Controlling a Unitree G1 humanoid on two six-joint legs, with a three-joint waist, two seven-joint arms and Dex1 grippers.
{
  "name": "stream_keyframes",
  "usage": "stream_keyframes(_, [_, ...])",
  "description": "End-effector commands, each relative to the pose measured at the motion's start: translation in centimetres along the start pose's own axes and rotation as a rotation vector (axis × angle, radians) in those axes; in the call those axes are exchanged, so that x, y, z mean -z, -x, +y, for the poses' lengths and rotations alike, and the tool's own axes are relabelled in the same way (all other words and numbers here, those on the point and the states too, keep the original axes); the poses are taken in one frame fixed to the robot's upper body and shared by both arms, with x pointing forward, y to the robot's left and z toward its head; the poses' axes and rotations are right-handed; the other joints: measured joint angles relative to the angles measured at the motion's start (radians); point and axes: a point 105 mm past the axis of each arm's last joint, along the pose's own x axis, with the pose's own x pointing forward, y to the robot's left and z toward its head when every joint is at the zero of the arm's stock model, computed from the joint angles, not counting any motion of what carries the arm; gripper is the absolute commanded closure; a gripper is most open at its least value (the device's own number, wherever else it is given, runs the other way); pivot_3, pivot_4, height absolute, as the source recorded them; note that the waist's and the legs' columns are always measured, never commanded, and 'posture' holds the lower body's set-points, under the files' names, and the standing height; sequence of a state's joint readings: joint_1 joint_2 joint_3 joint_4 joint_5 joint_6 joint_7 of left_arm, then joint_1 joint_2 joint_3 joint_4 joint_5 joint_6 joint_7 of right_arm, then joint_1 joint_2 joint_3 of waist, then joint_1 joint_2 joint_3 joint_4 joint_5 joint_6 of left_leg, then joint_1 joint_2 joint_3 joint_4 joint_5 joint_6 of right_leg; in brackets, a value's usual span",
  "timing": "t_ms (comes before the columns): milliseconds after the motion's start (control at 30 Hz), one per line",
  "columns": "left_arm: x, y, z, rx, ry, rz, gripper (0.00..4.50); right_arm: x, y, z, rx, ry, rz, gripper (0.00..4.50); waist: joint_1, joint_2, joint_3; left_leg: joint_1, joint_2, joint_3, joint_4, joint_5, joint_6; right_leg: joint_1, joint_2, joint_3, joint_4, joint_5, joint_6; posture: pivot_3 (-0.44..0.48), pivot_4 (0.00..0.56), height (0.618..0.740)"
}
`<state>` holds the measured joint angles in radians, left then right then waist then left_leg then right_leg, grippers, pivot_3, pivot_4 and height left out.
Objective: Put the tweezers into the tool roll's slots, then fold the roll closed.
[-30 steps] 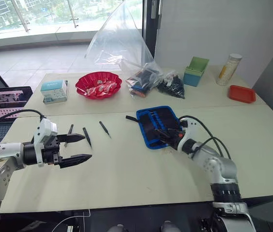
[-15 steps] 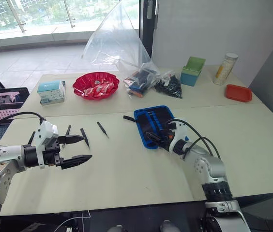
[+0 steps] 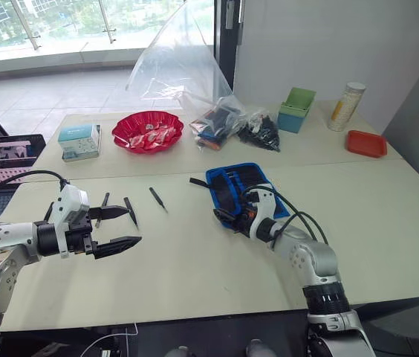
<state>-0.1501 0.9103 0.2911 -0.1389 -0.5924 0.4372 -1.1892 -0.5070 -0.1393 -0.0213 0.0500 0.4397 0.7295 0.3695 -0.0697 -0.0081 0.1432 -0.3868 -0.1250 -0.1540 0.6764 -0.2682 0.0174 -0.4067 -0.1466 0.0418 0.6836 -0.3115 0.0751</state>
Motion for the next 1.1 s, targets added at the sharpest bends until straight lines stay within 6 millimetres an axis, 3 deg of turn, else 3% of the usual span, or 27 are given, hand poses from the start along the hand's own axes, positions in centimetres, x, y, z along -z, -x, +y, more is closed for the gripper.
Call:
stream_keyframes(33, [-0.8,0.3,0.1,-0.015,-0.029,-0.026,0.00,-0.8,0.2,0.1,-0.013,-0.005,-0.021,1.19,0.000,0.000,0.000,0.000,0.000,0.000,0.000,0.000,0.000,0.000,0.000,0.000,0.000,0.000,0.000,0.000,0.150,0.740])
stream_keyframes(367, [-1.4,0.2,0.7,-0.036,-0.054,-0.050,0.00,-1.1,0.0,1.7,-0.078,-0.003,-0.039,4.47,0.000,0.000,0.000,0.000,0.000,0.000,0.000,0.000,0.000,-0.001,0.000,0.000,0.000,0.000,0.000,0.000,0.150,0.740])
stream_keyframes(567, [-2.2,-0.7,0.8,-0.025,-0.096,-0.071,0.00,-1.2,0.5,3.2,-0.180,0.084,-0.028,4.47,0.001,0.000,0.000,-0.001,0.000,0.000,0.000,0.000,0.000,-0.001,0.000,0.000,0.000,0.000,0.000,0.000,0.150,0.740])
stream_keyframes(800, [-2.3,-3.0,0.7,0.010,-0.163,-0.051,0.00,0.3,2.3,4.7,-0.354,0.365,0.079,4.47,0.002,0.000,0.000,-0.001,0.000,0.000,0.000,0.000,0.000,-0.001,0.000,0.000,0.000,0.000,0.000,0.000,0.150,0.740])
stream_keyframes(967, [-2.1,-6.8,1.3,0.056,-0.447,0.053,0.00,0.9,5.5,5.6,-0.487,0.511,0.164,4.47,0.024,-0.002,0.000,-0.003,-0.001,0.000,0.003,0.000,0.000,0.000,0.000,-0.001,-0.002,0.001,0.001,0.000,0.150,0.740])
stream_keyframes(1100, [-1.4,-8.8,1.3,0.127,-0.601,0.108,0.00,1.8,6.4,5.1,-0.486,0.556,0.225,4.47,0.026,-0.004,0.000,-0.003,-0.001,0.001,0.003,0.000,0.000,0.000,0.000,-0.001,-0.002,0.001,0.002,0.000,0.150,0.740])
